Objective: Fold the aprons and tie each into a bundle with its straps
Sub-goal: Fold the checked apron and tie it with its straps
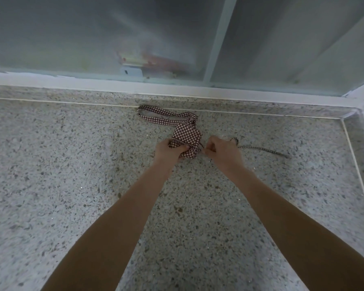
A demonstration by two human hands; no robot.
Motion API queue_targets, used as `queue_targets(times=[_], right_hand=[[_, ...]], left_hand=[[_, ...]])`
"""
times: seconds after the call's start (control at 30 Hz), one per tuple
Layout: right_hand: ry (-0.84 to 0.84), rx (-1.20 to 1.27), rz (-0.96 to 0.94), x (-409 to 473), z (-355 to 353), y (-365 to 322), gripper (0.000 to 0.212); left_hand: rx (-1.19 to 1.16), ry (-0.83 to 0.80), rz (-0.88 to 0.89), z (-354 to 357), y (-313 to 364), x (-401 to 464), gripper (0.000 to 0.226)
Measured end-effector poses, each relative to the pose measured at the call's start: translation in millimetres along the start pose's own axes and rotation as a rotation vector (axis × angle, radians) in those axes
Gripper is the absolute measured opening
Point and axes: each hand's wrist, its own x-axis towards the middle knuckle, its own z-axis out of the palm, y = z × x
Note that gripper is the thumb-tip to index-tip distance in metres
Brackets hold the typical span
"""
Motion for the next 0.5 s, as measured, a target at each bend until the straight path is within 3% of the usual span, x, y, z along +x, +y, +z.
queue_targets(times=[0.1,0.23,0.37,0.5], right_hand=[[-0.104,-0.084,-0.055,-3,-9,-10,0.016],[-0.318,-0.186,-0.230,4,-30,-20,0.017],[-0.376,-0.240,-0.411,25,-59,-43,0.016],[-0.350,-0.150,-0.485,43,-73,-59,0.015]], left_hand=[[0.313,0.118,0.097,4,1,3,0.052],[0.609,0.145,0.249,5,7,-3,0.042],[0.861,-0.014,0.399,8,18,-16,0.015],[0.872,-0.220,0.502,3,26,-22,0.029]])
